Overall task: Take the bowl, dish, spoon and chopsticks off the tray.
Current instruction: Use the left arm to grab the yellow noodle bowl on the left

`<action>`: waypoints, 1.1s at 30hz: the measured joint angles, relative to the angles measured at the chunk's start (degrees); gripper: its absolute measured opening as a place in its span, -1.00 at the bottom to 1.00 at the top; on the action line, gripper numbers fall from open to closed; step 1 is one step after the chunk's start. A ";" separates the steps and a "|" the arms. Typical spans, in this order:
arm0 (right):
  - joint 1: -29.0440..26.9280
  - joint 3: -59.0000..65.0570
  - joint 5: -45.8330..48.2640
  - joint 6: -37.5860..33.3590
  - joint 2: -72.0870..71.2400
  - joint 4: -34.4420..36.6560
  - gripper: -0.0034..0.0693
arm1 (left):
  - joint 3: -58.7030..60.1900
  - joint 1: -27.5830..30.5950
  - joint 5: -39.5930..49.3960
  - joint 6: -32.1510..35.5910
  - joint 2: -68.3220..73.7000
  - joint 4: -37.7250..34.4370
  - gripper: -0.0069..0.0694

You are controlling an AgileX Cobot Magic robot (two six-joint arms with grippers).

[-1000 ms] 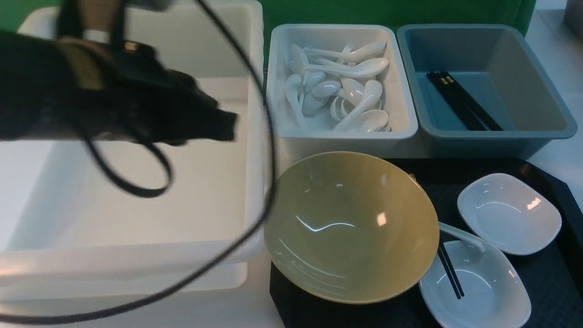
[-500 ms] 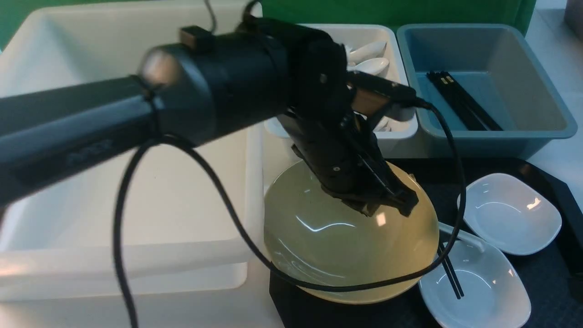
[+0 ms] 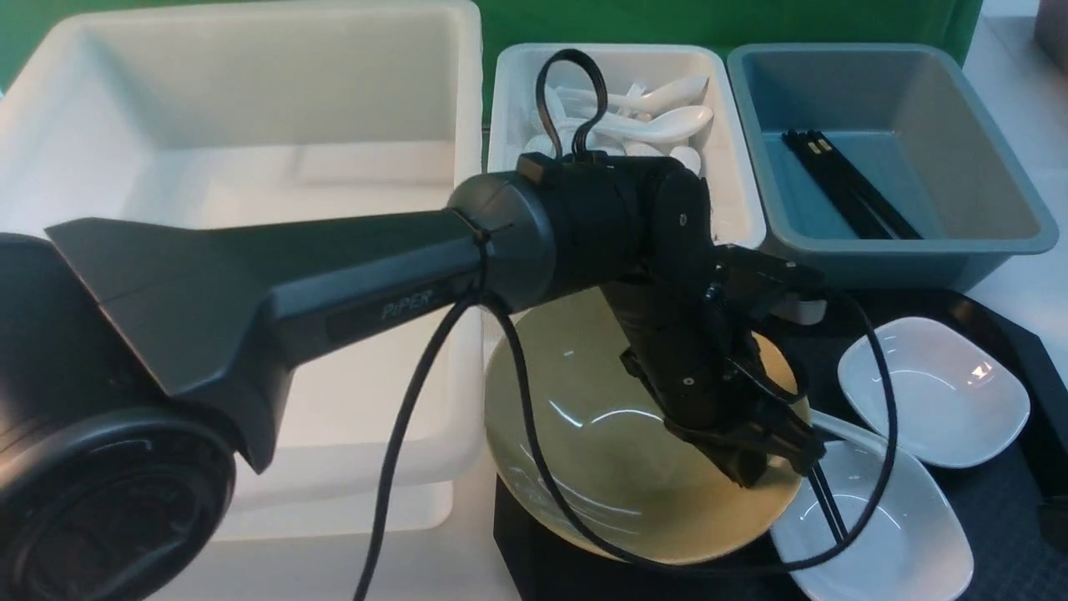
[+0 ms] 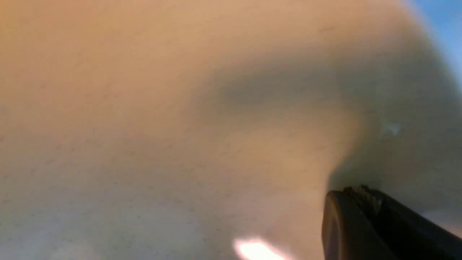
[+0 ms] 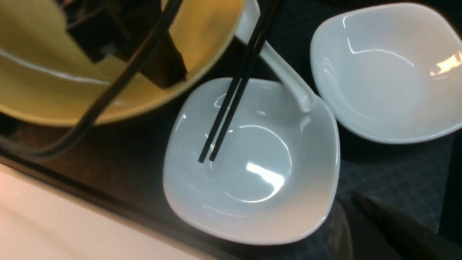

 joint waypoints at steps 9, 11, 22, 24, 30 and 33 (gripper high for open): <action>0.00 0.00 0.00 0.00 0.00 0.08 -0.81 | -13.34 1.22 10.44 1.00 0.00 4.19 -0.19; 0.04 0.00 0.00 0.00 -0.19 0.08 -0.81 | -16.76 2.27 13.64 -0.61 0.00 10.26 0.03; 0.63 0.00 0.00 -0.06 -1.22 0.09 -0.81 | -18.60 6.64 15.66 -10.09 1.10 32.01 0.57; 0.63 0.00 0.00 -0.06 -1.22 0.15 -0.81 | -18.66 8.11 15.66 -11.32 2.93 31.73 0.57; 0.63 0.00 0.00 -0.06 -1.24 0.20 -0.81 | -18.66 9.16 15.61 -11.57 6.97 29.48 0.51; 0.63 0.00 0.00 -0.06 -1.29 0.20 -0.81 | -18.66 9.16 15.55 -11.27 8.20 27.65 0.38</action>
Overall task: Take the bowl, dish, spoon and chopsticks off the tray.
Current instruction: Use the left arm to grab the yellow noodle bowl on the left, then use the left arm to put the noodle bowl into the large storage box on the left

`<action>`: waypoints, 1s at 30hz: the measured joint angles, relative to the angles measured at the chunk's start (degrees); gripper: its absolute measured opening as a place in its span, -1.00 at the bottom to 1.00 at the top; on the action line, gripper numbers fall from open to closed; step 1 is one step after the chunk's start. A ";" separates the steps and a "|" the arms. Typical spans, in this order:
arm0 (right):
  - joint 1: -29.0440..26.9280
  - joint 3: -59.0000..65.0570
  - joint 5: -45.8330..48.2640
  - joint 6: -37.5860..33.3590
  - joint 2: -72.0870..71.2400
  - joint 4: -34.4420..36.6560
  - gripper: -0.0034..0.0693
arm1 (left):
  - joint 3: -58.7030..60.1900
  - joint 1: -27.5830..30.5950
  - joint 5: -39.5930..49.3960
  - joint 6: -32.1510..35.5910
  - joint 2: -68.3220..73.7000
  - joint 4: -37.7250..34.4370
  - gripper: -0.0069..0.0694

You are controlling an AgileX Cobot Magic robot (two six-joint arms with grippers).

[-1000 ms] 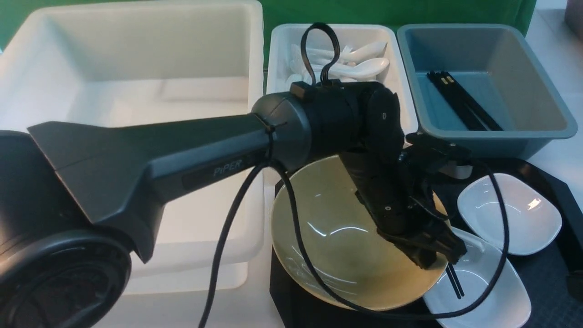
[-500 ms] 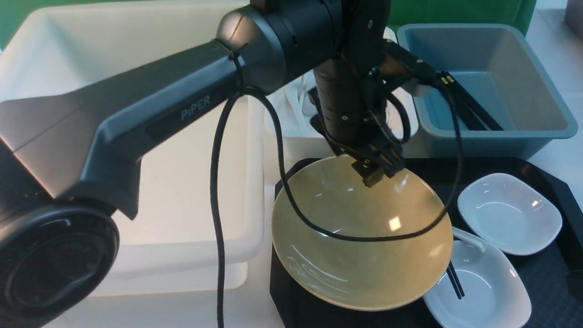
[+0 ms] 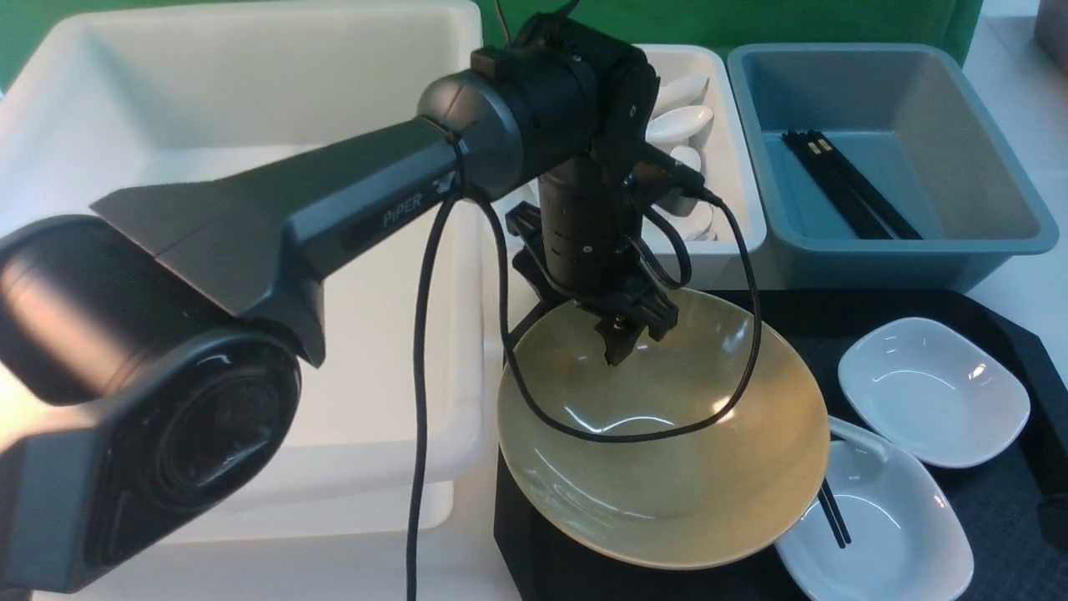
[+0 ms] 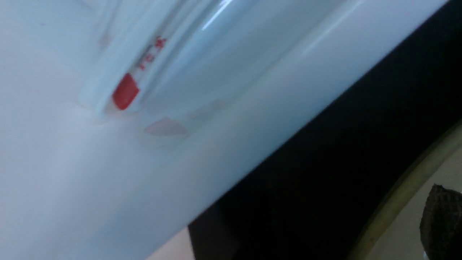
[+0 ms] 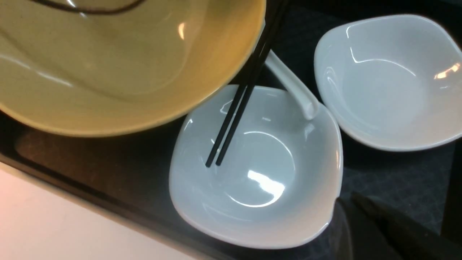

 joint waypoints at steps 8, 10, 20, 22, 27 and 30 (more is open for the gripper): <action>0.00 0.00 0.00 0.00 0.00 0.00 -0.81 | -0.11 0.62 0.99 6.29 0.21 -8.42 -0.53; 0.00 0.00 0.00 0.00 0.00 0.00 -0.81 | -0.18 0.89 0.87 7.16 -0.32 -11.05 -0.66; 0.00 0.00 0.00 0.00 0.00 0.00 -0.81 | -0.27 5.74 0.48 15.62 -8.22 -22.26 -0.81; 0.00 0.00 0.00 0.00 0.00 0.00 -0.81 | -0.27 8.30 0.58 16.62 -10.89 -25.03 -0.81; 0.00 0.00 -0.12 0.00 0.00 0.00 -0.81 | -0.27 16.52 0.94 17.57 -18.30 -29.87 -0.81; 0.52 0.00 -0.45 0.00 0.00 0.00 -0.81 | -0.27 24.90 1.46 17.13 -23.70 -30.18 -0.81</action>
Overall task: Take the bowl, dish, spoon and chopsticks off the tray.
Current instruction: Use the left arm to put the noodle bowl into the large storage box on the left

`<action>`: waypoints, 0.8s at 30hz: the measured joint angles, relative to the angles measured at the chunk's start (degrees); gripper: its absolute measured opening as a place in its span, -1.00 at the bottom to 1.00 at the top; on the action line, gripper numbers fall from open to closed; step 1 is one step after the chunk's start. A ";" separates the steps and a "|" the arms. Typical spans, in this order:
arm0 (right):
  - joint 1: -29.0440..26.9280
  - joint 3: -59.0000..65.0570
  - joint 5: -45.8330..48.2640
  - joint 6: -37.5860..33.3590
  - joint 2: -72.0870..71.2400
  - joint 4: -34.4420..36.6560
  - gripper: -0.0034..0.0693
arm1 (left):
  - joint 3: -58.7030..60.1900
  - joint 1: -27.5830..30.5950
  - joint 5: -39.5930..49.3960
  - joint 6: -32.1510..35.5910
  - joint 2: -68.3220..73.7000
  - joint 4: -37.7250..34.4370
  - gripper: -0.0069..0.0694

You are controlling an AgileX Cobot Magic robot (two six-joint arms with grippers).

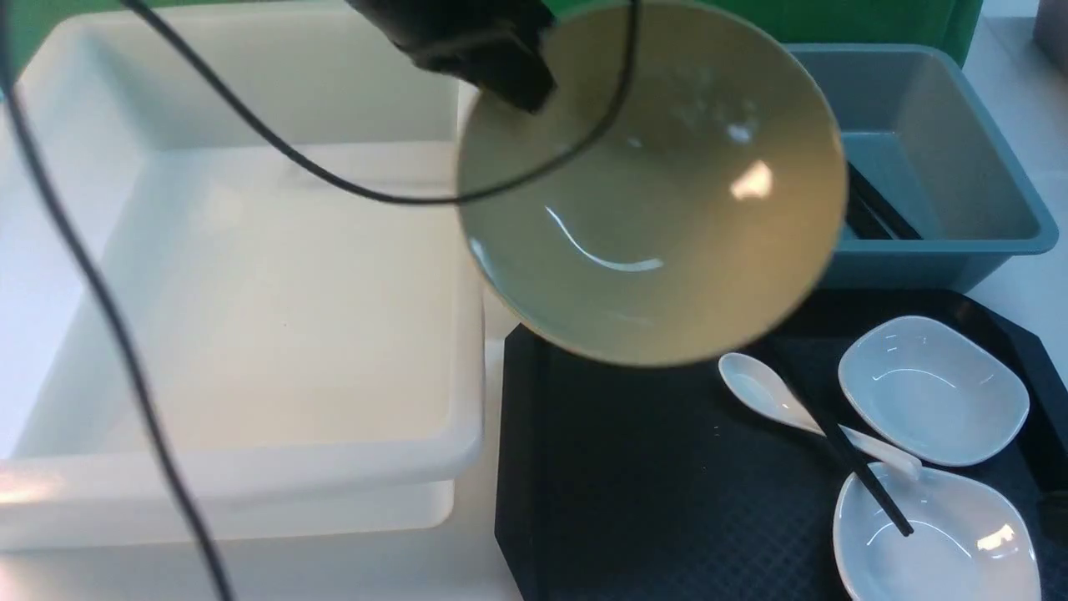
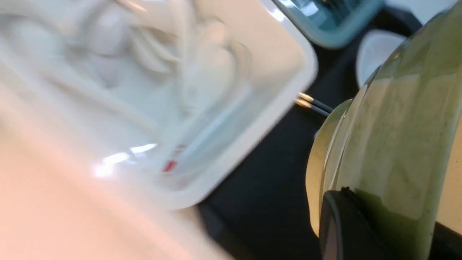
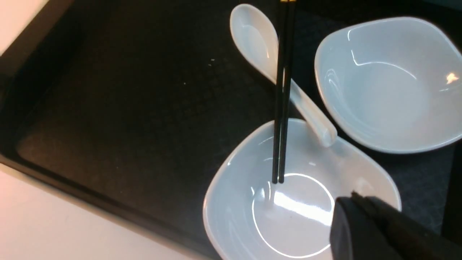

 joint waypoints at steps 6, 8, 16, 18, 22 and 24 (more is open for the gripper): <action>0.55 0.00 -0.09 0.00 0.00 0.00 -0.81 | 7.02 16.77 -1.01 -4.70 -8.65 9.34 -0.81; 0.55 0.00 -0.28 0.00 0.00 0.00 -0.81 | 11.38 21.42 -1.13 -6.31 -10.64 13.77 -0.81; 0.83 0.00 -1.05 -0.06 0.00 0.00 -0.80 | 34.48 29.44 -13.15 -9.56 -10.23 19.02 -0.80; 1.09 0.00 -1.05 -0.06 0.00 0.00 -0.80 | 37.17 29.22 -15.41 -9.63 -8.60 18.87 -0.76; 1.10 0.00 -1.10 0.00 0.00 0.06 -0.80 | 37.99 28.81 -16.91 -10.08 -6.96 20.87 -0.49; 1.10 0.00 -1.17 0.00 0.00 0.06 -0.80 | 37.99 28.81 -17.39 -10.37 -6.96 21.95 -0.39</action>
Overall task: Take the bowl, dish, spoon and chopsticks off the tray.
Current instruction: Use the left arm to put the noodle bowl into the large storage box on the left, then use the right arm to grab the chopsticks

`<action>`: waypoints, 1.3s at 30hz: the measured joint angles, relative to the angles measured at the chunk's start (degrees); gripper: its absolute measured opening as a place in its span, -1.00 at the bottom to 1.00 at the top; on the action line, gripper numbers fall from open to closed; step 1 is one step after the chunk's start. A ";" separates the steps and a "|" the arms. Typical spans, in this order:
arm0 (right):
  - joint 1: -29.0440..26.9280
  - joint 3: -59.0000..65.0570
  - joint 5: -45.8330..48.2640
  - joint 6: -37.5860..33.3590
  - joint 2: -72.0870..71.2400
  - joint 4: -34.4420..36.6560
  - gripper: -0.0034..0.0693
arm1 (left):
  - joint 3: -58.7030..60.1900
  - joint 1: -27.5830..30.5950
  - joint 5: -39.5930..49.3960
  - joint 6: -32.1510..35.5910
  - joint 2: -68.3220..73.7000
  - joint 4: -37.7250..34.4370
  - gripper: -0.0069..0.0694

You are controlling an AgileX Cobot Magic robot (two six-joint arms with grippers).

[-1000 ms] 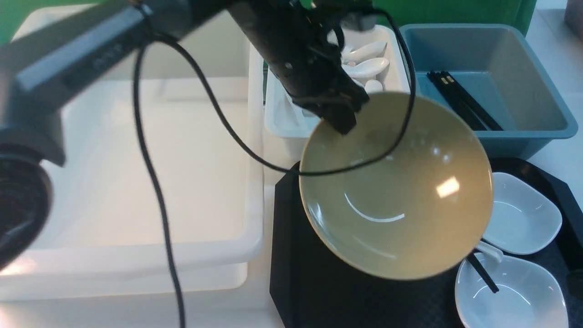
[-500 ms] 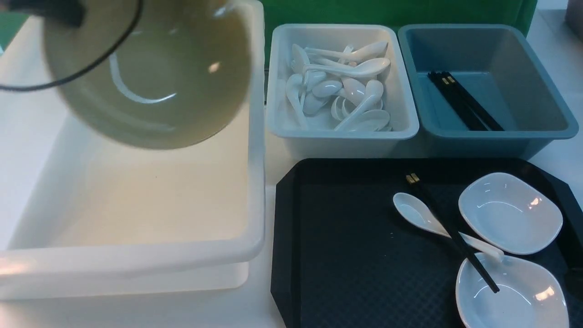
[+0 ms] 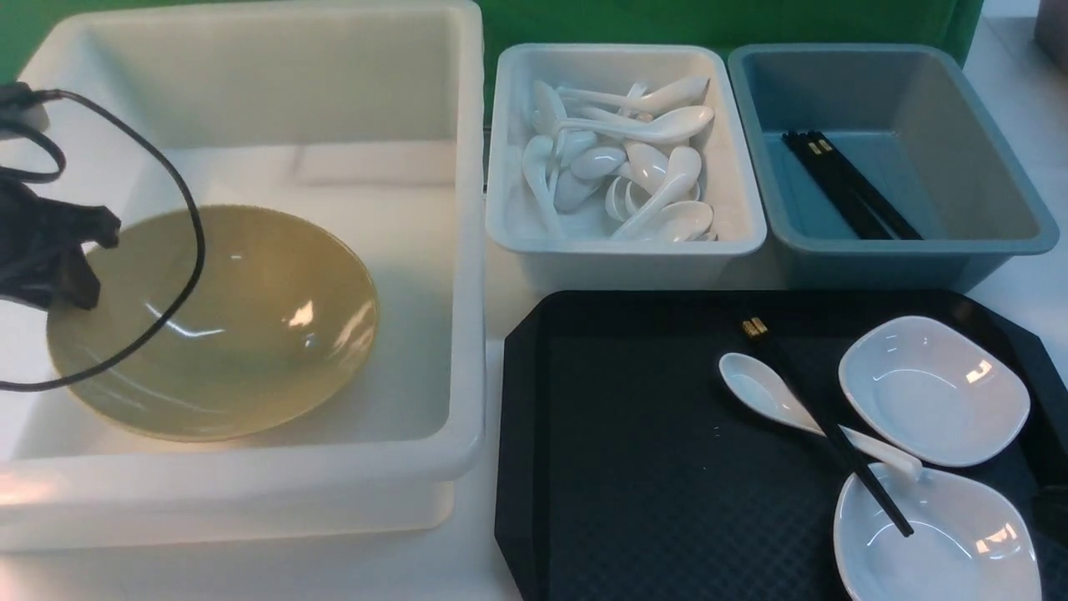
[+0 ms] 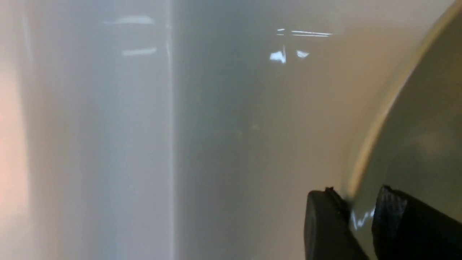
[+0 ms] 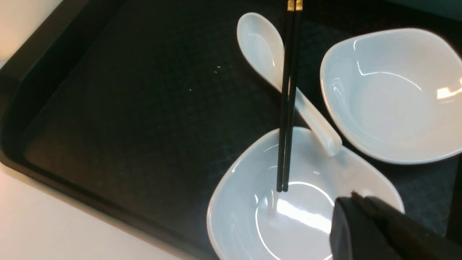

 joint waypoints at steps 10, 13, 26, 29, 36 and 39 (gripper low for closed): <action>0.04 1.71 -2.02 0.00 0.00 0.55 -0.79 | -2.03 -1.39 2.27 -4.60 -2.01 -2.78 0.11; 0.04 2.35 -2.73 0.00 0.00 1.28 -0.79 | -1.16 -3.51 1.13 -0.44 -0.80 -5.74 -0.06; 0.04 2.38 -3.27 0.11 0.00 2.56 -0.78 | 1.01 -5.34 -0.96 -19.76 4.57 17.43 -0.41; 0.04 2.12 -3.51 0.06 0.34 2.56 -0.77 | 1.01 -5.28 -0.84 -22.05 1.59 18.47 -0.41; 0.04 -9.75 4.07 -0.13 12.90 2.56 -0.39 | 1.19 -10.15 -2.44 -12.99 -11.81 5.97 -0.41; 0.04 -15.02 6.30 -0.28 21.16 2.56 -0.11 | 2.38 -14.68 -3.57 -7.41 -18.40 -0.45 -0.41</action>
